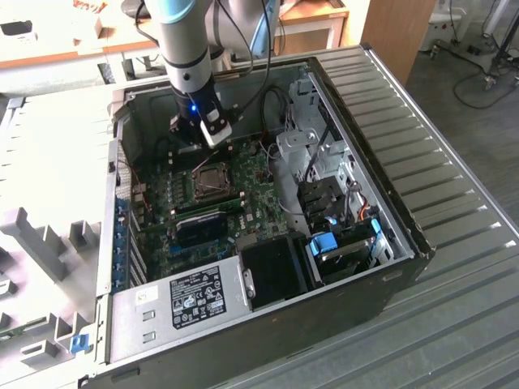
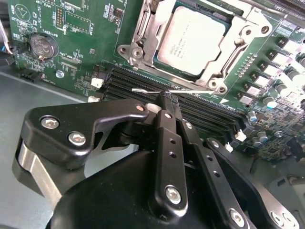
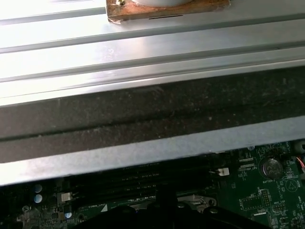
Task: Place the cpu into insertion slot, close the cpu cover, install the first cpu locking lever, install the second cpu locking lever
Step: 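Install the first cpu locking lever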
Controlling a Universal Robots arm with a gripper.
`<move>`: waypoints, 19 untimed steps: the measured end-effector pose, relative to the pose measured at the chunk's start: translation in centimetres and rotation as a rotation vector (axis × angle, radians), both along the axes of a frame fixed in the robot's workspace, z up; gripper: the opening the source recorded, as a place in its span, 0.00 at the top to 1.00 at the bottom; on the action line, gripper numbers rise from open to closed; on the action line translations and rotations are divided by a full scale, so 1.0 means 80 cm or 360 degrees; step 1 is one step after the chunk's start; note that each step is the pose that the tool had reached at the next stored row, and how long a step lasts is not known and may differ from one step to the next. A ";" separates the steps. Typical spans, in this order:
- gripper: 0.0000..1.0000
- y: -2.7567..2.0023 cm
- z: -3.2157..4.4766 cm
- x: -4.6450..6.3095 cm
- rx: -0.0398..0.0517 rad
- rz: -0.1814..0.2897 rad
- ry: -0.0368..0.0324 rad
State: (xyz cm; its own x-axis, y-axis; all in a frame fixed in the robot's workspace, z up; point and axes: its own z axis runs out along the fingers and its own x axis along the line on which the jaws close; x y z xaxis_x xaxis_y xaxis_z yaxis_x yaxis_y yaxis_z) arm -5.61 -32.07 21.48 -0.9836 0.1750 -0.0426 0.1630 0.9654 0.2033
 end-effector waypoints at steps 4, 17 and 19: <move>0.89 0.0000 -0.0011 0.001 -0.0001 -0.0025 0.0000; 0.89 0.0021 -0.0026 0.003 -0.0009 -0.0119 0.0000; 0.89 0.0033 -0.0027 0.003 -0.0022 -0.0124 -0.0001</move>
